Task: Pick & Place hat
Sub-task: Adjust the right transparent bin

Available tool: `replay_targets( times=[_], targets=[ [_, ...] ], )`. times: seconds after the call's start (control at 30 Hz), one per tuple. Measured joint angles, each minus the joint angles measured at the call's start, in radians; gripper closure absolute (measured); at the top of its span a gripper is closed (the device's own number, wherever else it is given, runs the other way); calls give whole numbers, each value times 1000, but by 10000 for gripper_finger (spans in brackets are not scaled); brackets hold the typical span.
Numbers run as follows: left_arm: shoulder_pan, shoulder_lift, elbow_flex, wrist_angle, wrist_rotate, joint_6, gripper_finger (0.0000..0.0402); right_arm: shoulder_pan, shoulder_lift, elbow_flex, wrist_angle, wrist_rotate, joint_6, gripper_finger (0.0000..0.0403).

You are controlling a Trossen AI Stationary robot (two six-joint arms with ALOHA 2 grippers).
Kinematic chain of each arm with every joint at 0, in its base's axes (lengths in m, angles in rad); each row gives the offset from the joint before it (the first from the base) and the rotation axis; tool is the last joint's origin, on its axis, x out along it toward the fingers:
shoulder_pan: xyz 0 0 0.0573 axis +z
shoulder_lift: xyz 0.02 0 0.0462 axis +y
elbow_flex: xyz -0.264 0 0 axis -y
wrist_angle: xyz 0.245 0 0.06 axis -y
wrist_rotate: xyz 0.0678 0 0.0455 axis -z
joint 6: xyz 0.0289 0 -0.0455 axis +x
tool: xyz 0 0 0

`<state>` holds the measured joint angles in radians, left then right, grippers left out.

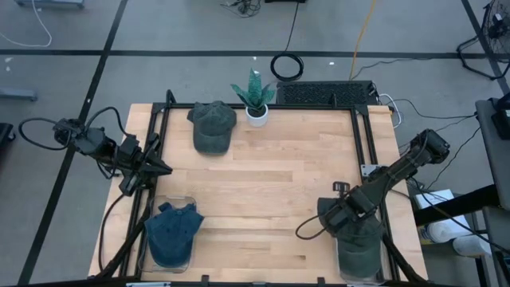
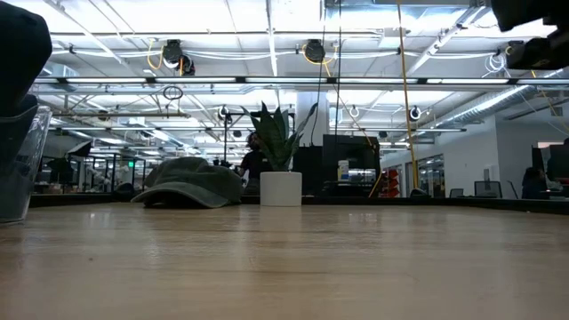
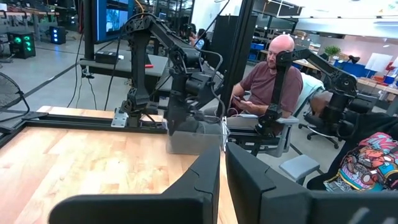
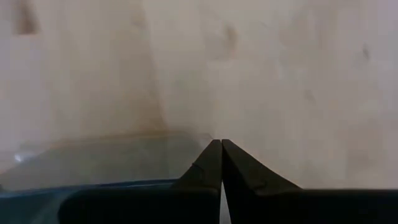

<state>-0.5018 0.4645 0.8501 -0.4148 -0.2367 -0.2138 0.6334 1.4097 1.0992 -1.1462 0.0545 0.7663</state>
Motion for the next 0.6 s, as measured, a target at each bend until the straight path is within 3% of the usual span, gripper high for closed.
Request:
replay_targets(
  times=[0.17,0.6],
  targets=[
    [0,0,0,0,0,0,371,0,0,0,-50,17,37,403],
    [0,0,0,0,0,0,371,2,0,0,169,-9,-97,403]
  ],
)
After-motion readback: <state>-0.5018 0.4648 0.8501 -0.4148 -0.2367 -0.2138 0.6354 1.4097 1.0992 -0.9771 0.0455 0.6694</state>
